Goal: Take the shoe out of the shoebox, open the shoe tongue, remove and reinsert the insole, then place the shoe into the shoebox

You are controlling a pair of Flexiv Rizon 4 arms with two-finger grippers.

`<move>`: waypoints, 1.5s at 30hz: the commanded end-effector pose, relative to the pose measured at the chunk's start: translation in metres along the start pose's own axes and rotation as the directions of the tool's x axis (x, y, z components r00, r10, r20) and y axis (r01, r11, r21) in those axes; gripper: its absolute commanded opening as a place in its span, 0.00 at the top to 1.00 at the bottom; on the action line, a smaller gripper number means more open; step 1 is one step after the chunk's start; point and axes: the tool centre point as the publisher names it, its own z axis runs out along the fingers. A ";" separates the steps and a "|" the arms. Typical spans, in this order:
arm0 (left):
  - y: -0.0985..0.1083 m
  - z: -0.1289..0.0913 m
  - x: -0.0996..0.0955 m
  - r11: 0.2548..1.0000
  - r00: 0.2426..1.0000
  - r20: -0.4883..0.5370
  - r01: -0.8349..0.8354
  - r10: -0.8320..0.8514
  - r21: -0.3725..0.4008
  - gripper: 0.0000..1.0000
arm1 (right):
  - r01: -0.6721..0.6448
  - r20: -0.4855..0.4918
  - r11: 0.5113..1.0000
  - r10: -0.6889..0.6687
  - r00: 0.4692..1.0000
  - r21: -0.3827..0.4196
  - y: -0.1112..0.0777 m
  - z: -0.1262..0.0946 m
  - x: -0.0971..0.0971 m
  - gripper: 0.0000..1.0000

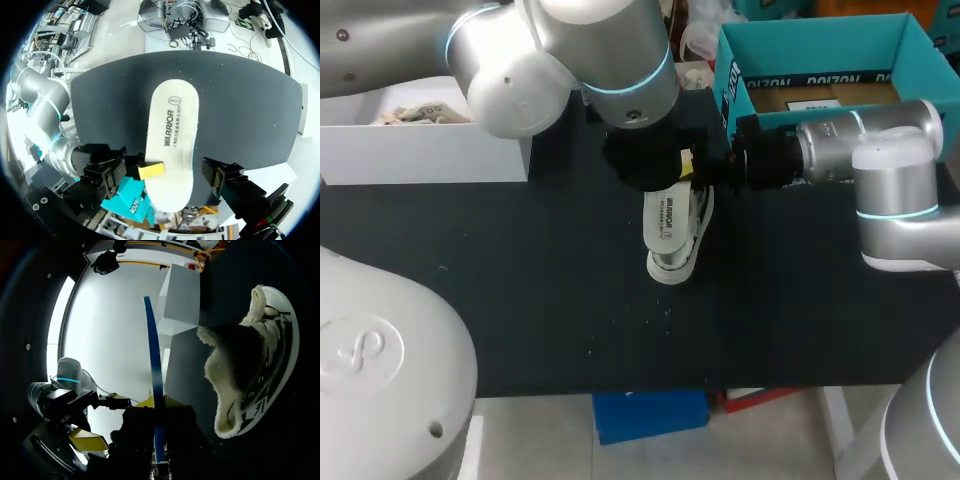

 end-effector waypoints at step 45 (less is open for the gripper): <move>0.108 0.015 0.007 0.999 1.000 -0.025 0.002 -0.003 -0.046 0.00 | -0.001 0.001 1.000 0.001 1.000 0.001 0.001 0.001 0.000 1.00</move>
